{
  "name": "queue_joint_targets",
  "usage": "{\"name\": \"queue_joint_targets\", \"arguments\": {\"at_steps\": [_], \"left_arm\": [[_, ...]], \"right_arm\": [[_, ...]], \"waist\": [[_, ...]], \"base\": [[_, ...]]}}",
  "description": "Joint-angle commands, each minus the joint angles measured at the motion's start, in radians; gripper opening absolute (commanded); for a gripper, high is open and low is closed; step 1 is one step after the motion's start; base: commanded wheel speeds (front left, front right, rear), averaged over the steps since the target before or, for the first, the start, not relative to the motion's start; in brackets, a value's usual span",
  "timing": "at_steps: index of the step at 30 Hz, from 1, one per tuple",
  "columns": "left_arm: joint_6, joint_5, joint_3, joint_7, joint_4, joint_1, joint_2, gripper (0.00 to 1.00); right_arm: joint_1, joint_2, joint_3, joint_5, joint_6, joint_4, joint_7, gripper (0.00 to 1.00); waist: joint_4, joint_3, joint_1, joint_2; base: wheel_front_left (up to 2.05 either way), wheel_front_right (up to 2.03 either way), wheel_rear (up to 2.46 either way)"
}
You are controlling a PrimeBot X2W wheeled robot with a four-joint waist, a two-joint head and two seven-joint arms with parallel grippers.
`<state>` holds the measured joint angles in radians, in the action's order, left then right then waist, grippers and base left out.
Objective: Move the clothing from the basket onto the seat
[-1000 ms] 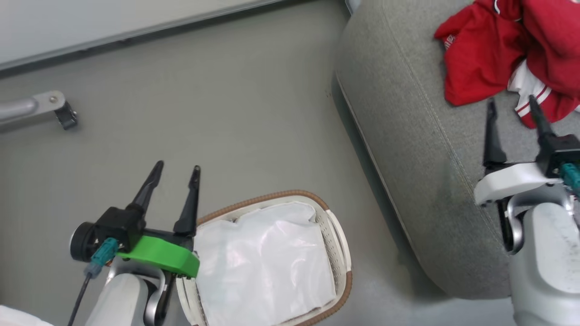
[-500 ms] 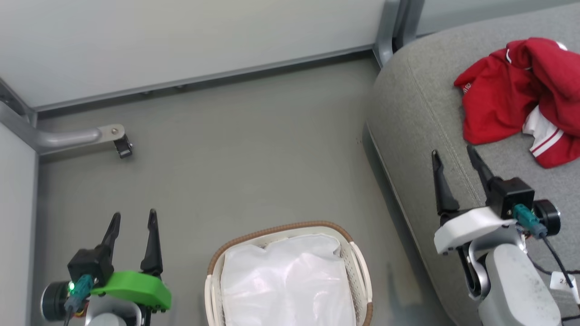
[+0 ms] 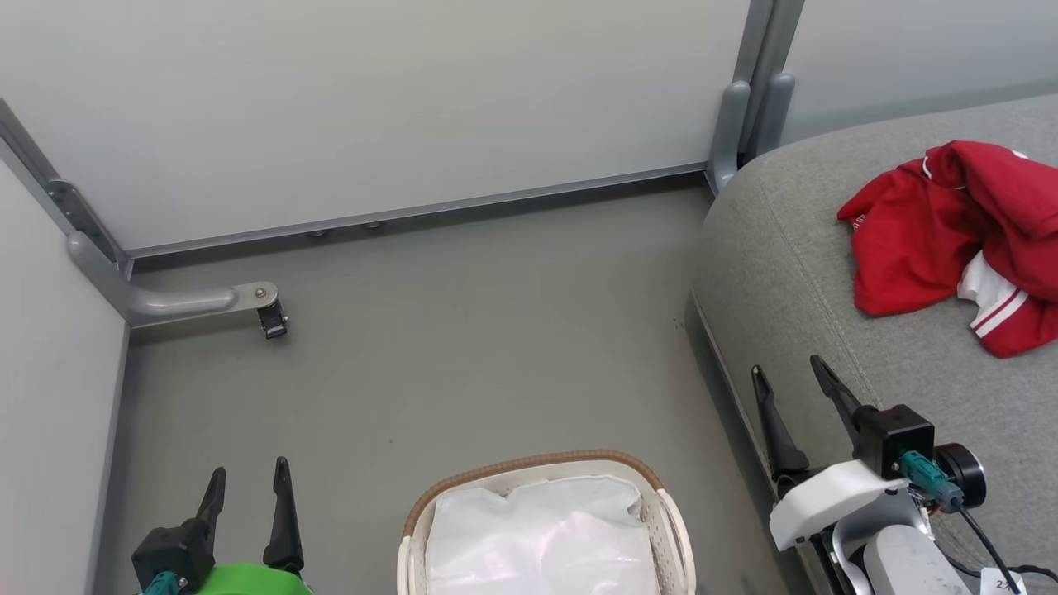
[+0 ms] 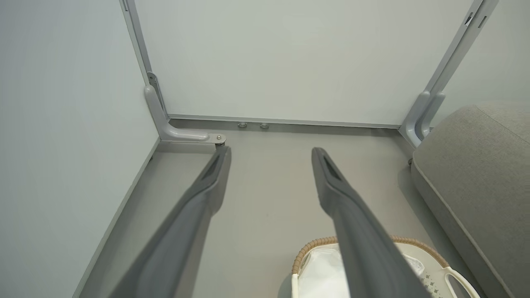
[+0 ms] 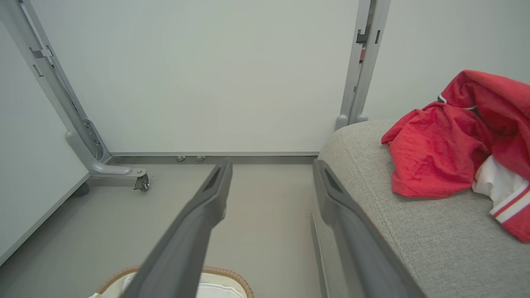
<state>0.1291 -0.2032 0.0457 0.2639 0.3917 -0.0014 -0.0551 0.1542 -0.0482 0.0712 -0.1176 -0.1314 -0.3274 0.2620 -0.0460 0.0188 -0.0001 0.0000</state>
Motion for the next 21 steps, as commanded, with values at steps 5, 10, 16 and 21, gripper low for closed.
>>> {"name": "queue_joint_targets", "arguments": {"at_steps": [5,10,16,21], "left_arm": [[0.0,-0.035,-0.013,-0.002,0.012,0.006,0.005,0.0],[0.0,-0.104,-0.005,-0.024,0.02,-0.003,0.008,0.0],[0.0,-0.217,0.001,-0.054,0.003,-0.011,0.008,0.0],[0.0,-0.3,0.005,-0.075,-0.009,-0.017,0.007,0.0]], "right_arm": [[-0.007,0.003,0.006,-0.003,0.0,-0.017,-0.002,0.0],[-0.013,0.004,-0.006,-0.078,0.0,-0.026,-0.024,0.0],[-0.016,0.004,-0.021,-0.201,0.0,-0.014,-0.054,0.0],[-0.019,0.003,-0.032,-0.29,0.0,-0.006,-0.075,0.0]], "waist": [[0.003,0.0,0.0001,0.0],[0.004,-0.001,0.0001,0.0],[0.006,-0.002,0.0001,0.0],[0.008,-0.002,0.0001,0.0]], "base": [[0.0,0.0,0.0],[0.0,0.0,0.0],[0.0,0.0,0.0],[0.0,0.0,0.0]]}}
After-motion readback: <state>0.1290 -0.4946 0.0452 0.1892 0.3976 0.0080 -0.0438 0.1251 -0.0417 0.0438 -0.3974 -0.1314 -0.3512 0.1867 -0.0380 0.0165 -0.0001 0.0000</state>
